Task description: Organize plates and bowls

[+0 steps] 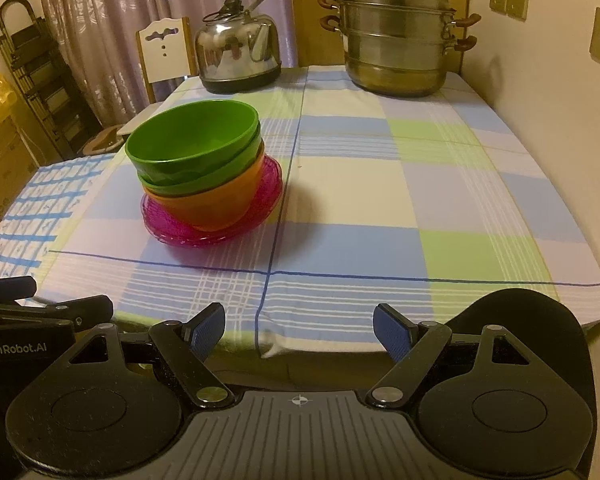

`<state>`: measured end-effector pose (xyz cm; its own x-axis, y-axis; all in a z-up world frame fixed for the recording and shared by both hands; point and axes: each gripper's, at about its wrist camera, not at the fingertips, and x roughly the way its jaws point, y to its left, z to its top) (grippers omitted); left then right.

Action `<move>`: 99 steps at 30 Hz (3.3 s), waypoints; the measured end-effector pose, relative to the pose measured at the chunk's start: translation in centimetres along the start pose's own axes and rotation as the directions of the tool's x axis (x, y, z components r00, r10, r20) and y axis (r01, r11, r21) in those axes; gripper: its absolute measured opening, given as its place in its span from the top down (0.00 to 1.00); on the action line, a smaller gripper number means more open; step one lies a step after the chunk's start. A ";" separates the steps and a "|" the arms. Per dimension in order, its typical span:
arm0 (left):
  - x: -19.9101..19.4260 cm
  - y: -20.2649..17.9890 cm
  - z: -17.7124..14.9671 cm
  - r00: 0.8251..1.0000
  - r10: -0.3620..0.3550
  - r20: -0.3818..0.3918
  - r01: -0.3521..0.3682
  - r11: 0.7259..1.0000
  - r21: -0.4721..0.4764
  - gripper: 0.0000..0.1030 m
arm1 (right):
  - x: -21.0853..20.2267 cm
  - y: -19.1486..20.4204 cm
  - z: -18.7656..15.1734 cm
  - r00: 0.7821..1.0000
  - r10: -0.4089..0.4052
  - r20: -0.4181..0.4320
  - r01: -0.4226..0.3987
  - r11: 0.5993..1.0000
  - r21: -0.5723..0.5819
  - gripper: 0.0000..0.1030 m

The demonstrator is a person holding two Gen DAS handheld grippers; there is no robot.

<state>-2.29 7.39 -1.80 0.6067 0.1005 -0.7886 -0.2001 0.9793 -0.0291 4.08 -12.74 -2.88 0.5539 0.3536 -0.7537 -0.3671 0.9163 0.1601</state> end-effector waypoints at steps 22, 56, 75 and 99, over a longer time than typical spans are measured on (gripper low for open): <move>0.2 -0.5 -0.5 1.000 -0.009 -0.003 0.009 1.000 0.015 0.01 | -0.2 0.3 -0.4 1.000 -0.010 0.006 0.010 1.000 -0.023 0.21; 0.2 -0.6 -0.3 1.000 -0.009 0.002 0.009 1.000 0.020 0.01 | -0.3 0.1 -0.2 1.000 -0.013 0.013 0.013 1.000 -0.016 0.21; 0.1 -0.6 -0.3 1.000 -0.008 0.002 0.008 1.000 0.022 0.01 | -0.3 0.1 -0.2 1.000 -0.014 0.014 0.014 1.000 -0.016 0.21; 0.2 -0.6 -0.3 1.000 -0.009 0.002 0.008 1.000 0.024 0.01 | -0.3 0.0 0.0 1.000 -0.016 0.021 0.017 1.000 -0.014 0.21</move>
<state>-2.31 6.80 -2.14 0.6101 0.0926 -0.7869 -0.1767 0.9840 -0.0212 3.92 -12.87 -2.64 0.5751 0.3425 -0.7430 -0.3685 0.9192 0.1385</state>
